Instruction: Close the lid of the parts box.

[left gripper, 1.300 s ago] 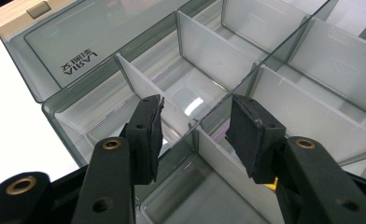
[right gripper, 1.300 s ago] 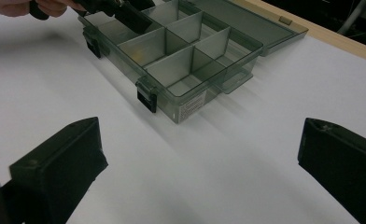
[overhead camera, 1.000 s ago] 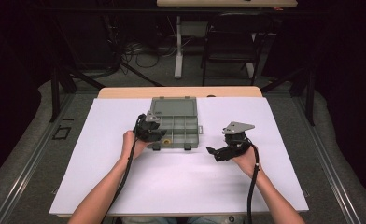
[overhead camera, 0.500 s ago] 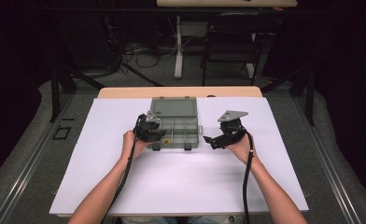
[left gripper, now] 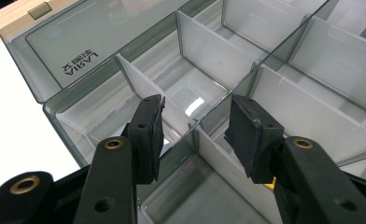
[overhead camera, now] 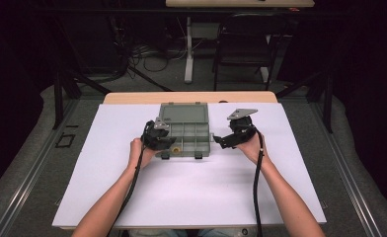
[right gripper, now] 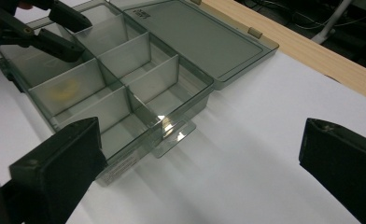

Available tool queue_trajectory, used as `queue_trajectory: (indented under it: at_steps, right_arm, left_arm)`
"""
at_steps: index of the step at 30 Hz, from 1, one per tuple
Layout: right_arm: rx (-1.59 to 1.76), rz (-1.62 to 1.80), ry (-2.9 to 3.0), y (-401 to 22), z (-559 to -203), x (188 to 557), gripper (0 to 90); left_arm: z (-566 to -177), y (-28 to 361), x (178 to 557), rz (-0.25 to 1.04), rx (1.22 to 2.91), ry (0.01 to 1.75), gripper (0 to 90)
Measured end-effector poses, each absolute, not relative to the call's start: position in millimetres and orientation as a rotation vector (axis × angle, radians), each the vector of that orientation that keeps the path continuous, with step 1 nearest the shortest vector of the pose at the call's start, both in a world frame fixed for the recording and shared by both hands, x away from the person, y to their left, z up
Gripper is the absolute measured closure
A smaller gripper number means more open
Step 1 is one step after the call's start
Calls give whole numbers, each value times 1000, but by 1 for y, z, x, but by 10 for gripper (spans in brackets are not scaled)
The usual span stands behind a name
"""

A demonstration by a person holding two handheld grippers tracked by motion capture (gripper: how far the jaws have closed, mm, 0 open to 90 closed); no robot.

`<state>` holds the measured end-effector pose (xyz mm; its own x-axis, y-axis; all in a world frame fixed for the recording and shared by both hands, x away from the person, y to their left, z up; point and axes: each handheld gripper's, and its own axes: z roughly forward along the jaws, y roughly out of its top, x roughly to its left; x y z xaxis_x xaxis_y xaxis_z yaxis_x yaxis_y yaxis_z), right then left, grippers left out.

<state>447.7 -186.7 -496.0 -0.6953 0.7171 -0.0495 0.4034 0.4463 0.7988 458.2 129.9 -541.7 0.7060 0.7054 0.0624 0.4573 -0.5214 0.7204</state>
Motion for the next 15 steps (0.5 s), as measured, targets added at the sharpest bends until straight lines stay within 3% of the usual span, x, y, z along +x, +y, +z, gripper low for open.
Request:
queue_trajectory:
  at_steps: [15]
  right_arm:
    - [956,1099,2306,-183,-493,470,0]
  left_arm:
    - [-542,130,458,456,2211,880,556]
